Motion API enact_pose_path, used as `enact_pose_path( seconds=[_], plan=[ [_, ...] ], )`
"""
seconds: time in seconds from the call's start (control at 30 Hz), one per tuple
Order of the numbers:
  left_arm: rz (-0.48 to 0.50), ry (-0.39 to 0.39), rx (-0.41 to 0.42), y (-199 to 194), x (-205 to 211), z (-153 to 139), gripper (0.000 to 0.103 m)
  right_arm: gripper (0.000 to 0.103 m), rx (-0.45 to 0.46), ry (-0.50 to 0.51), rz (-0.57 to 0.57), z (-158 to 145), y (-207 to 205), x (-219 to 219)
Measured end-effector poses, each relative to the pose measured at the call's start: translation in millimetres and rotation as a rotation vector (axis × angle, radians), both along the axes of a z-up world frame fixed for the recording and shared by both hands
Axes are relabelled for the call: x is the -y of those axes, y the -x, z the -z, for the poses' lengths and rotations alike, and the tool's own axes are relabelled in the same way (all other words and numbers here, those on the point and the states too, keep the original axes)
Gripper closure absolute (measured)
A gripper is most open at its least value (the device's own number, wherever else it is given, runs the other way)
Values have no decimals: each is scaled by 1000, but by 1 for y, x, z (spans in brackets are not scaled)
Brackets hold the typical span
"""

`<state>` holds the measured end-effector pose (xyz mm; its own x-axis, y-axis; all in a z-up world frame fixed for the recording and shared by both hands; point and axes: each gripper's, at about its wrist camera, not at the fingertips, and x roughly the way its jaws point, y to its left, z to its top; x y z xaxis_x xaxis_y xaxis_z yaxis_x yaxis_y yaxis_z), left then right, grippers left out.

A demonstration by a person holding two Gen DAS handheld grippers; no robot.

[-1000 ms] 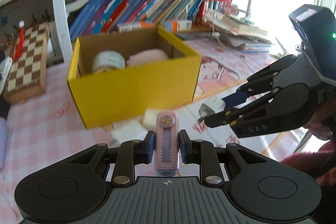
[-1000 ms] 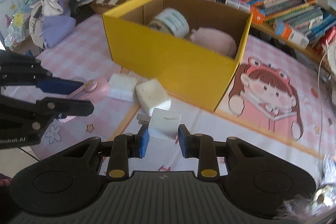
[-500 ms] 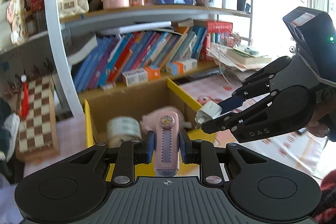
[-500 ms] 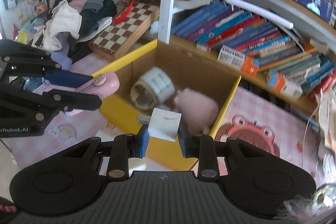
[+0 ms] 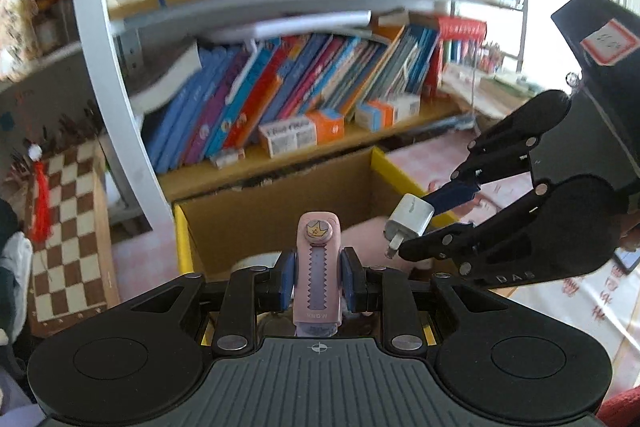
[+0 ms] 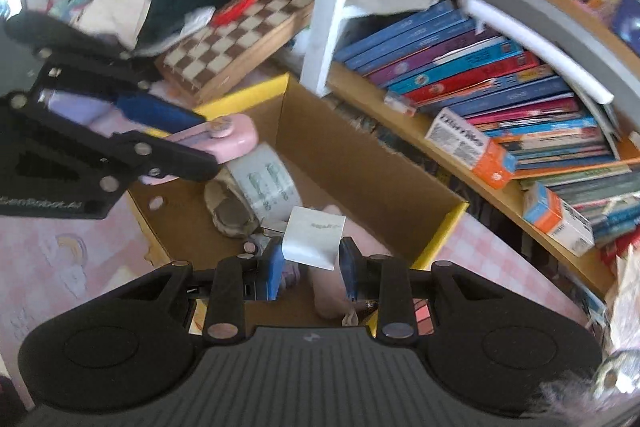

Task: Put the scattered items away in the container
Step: 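Carry the box cutter with the left tool while the right tool carries the charger into the box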

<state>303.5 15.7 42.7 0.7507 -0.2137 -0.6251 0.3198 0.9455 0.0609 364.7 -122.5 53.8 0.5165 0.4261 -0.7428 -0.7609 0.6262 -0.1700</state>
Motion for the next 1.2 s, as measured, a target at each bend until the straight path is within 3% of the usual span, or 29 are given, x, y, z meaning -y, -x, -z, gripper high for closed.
enact_pose_path(
  seconds=[0.23,0.5,0.77,1.2],
  plan=[
    [1,-46,-86,-28,3,26,80,75,-44,86,-93,32,-24,-19],
    [31,-76,-168,-46,9,49,80,75,-134,124,-117,57,-53,-31],
    [42,-87,-211,-51,11,62,80,75,-189,132,-146,65,-60,-38],
    [29,-86,-227,-54,9,67,78,75,-196,136,-156,68,-61,-42]
  ],
)
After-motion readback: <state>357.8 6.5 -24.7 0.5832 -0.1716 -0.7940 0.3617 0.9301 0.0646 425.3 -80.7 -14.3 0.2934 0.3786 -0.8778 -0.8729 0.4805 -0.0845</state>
